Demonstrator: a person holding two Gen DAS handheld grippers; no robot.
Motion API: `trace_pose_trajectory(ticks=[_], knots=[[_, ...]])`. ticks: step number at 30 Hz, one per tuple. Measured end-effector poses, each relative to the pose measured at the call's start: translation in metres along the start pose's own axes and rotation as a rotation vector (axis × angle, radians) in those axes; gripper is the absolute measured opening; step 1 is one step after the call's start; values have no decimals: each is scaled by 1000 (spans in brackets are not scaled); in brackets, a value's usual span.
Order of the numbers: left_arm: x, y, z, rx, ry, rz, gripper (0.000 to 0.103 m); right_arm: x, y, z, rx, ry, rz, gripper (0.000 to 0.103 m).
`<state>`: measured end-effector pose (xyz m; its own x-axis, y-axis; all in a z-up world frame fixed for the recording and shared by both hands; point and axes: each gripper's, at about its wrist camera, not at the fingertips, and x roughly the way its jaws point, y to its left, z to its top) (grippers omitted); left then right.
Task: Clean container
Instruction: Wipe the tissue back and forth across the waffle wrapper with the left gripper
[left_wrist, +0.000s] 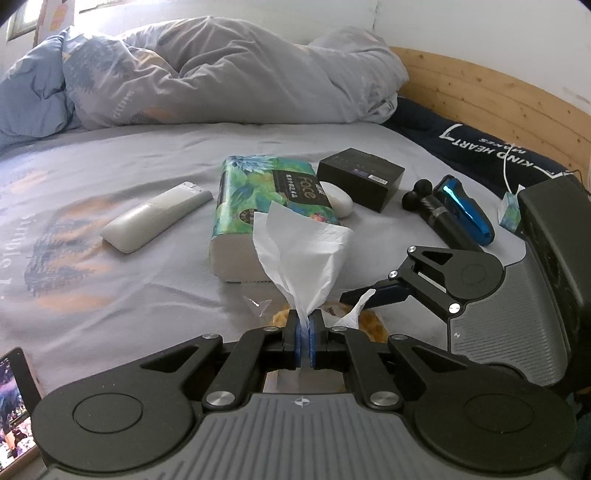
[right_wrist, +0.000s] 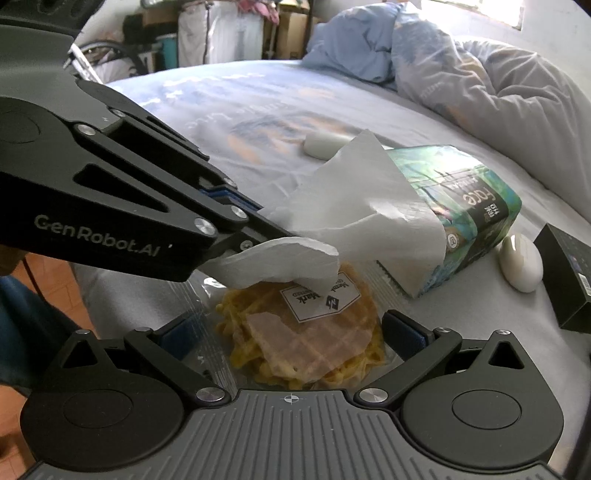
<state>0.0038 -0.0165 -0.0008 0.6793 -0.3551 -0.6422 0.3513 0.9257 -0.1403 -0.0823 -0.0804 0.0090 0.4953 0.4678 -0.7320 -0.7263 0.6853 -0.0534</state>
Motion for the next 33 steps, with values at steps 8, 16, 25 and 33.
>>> trace_pose_trajectory(ticks=[8,16,25,33], knots=[[-5,-2,-4,12,6,-7,8,1,1,0,1,-1,-5,103],[-5,-13,-6,36,11,-32,8,1,0,-1,4,-5,-12,103],[3,-22,-4,46,13,-62,8,2,-1,-3,7,-10,-17,103],[15,-27,3,44,17,-59,9,2,-4,-2,8,-9,-6,103]])
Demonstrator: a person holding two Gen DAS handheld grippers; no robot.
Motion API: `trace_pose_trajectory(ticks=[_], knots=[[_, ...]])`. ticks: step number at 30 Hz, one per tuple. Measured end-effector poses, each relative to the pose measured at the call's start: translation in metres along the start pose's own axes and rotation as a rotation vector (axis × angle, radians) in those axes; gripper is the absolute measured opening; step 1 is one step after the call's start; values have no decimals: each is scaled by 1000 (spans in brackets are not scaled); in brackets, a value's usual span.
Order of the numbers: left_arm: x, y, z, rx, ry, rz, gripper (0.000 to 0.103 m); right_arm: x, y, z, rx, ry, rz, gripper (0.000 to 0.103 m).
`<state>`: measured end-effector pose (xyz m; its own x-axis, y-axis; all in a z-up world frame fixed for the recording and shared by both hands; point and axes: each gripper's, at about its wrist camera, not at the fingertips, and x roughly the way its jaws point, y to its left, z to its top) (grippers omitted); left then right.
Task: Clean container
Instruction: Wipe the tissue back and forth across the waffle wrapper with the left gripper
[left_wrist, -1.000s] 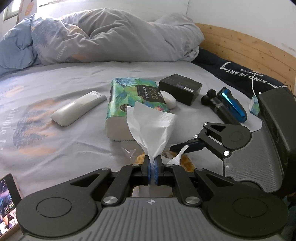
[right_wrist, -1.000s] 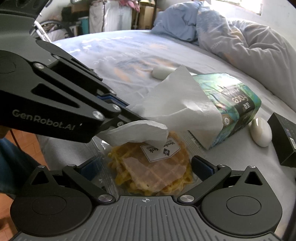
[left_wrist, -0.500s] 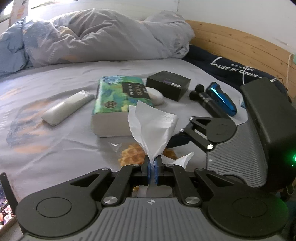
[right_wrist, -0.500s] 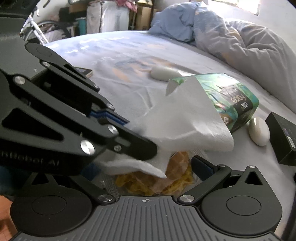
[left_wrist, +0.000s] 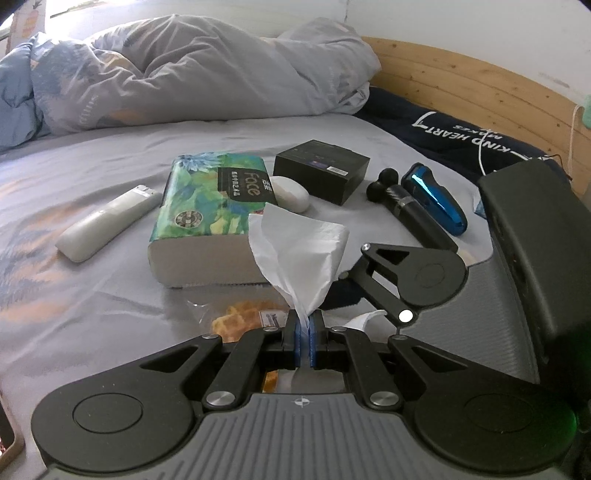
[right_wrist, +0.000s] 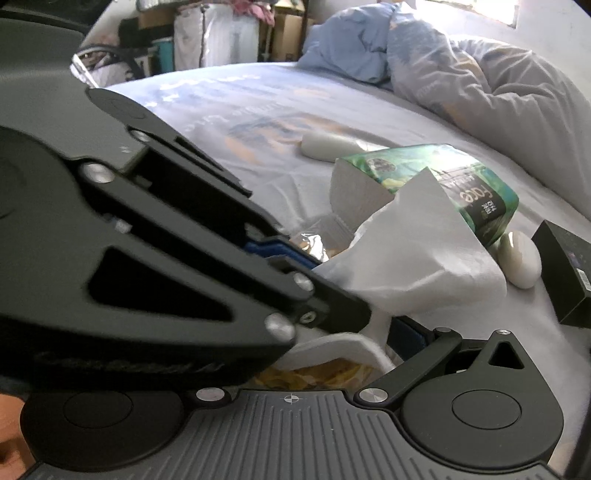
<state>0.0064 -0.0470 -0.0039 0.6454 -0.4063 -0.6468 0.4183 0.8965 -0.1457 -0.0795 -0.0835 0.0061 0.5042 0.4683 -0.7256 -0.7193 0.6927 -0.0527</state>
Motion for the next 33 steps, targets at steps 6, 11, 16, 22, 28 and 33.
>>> trace_pose_trajectory(ticks=[6,11,16,22,28,33], knots=[[5,4,4,-18,0,19,8,1,-2,1,1,2,7,103],[3,8,3,-30,-11,43,8,1,-3,2,-1,1,6,103],[-2,16,2,-55,-25,70,8,2,-4,3,-3,1,5,103],[-7,20,1,-56,-29,87,8,3,-6,4,-6,0,3,103],[-11,26,-2,-62,-27,84,8,3,-3,2,-9,-2,-1,103],[-14,26,-4,-63,-25,80,8,4,-3,2,-12,0,-5,103]])
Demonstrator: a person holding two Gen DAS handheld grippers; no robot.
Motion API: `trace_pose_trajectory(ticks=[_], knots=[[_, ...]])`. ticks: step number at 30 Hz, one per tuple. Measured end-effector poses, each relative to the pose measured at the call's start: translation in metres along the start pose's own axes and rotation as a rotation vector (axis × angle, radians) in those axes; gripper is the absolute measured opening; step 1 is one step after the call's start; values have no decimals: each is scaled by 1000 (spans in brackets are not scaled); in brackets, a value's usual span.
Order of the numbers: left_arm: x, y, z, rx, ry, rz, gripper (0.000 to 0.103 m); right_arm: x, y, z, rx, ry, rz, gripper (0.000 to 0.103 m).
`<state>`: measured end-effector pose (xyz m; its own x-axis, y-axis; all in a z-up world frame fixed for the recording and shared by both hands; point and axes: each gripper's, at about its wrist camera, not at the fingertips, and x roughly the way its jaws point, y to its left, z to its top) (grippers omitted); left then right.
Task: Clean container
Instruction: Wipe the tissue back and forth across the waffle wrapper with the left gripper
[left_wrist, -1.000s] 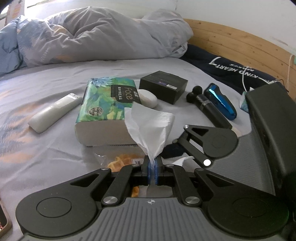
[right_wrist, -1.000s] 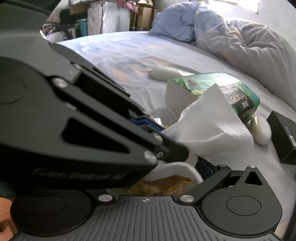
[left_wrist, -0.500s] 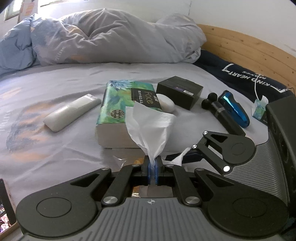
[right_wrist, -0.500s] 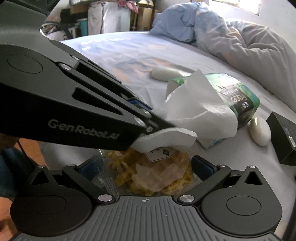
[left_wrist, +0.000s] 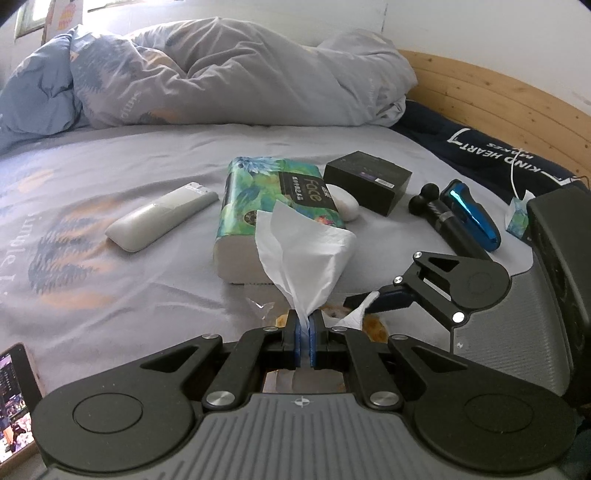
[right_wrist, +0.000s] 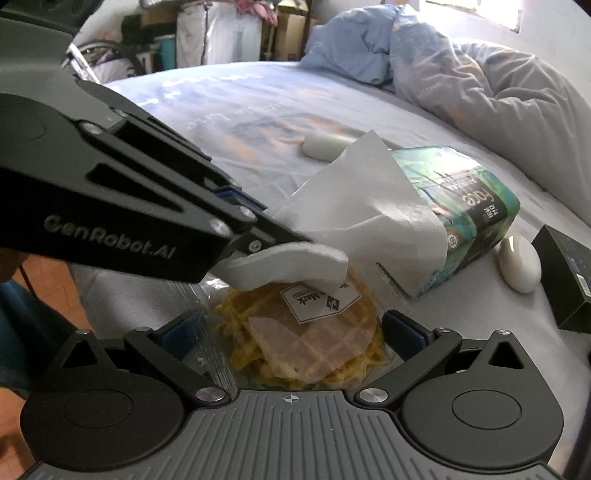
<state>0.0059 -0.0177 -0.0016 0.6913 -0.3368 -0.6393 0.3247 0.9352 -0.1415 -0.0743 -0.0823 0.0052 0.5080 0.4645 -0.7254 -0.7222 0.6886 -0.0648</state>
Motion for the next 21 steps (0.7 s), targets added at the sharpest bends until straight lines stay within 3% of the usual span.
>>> trace_pose_trajectory(ticks=[21], knots=[[-7,-15,-9,15,14,-68,8,-1,7,-2,3,-6,-25,103]])
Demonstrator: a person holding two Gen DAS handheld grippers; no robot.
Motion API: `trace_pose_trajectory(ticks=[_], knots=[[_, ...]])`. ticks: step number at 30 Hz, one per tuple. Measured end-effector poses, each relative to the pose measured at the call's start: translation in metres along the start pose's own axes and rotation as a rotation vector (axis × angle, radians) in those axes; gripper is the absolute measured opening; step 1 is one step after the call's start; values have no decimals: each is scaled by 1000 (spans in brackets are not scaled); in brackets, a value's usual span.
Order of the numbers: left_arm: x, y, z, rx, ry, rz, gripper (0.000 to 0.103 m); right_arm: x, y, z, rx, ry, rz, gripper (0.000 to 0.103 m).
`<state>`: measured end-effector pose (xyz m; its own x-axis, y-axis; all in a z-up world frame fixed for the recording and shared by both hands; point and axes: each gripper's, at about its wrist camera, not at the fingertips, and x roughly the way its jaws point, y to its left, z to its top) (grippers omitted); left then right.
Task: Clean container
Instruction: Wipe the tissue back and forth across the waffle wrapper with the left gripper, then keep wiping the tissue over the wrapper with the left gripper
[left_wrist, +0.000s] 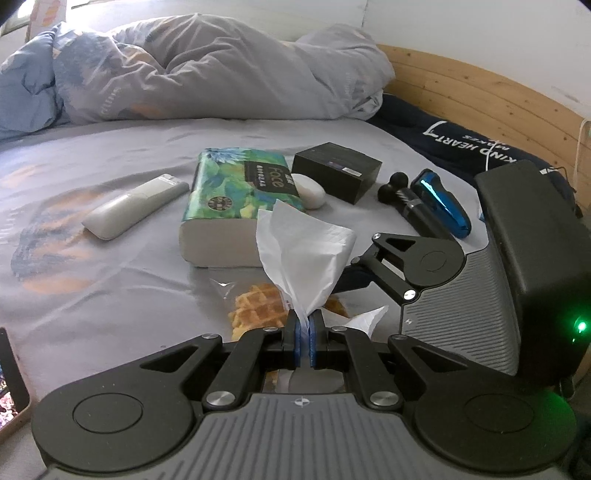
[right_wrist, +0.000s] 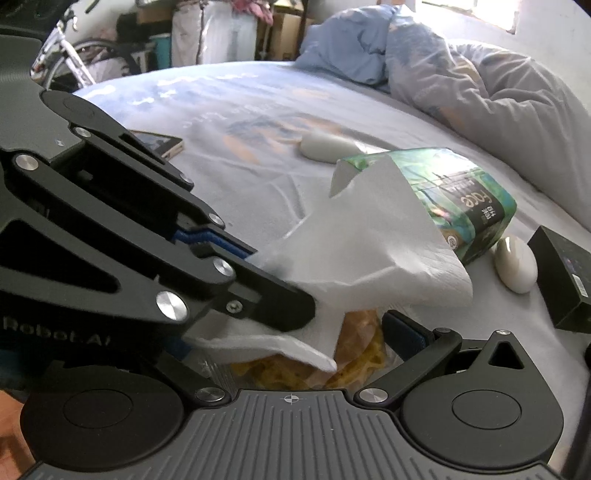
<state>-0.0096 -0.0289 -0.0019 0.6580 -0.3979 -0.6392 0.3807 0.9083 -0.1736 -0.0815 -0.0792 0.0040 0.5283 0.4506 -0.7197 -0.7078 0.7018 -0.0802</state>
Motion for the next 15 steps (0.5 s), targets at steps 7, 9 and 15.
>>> trace_pose_trajectory(ticks=[7,9,15], knots=[[4,-4,0,-2,-2,-11,8,0,0,-1,-1,-5,0,103],[6,-4,1,-4,-3,-13,8,0,-1,-1,-2,-4,1,103],[13,-5,5,-8,-1,-15,8,0,-2,-1,-4,-4,5,103]])
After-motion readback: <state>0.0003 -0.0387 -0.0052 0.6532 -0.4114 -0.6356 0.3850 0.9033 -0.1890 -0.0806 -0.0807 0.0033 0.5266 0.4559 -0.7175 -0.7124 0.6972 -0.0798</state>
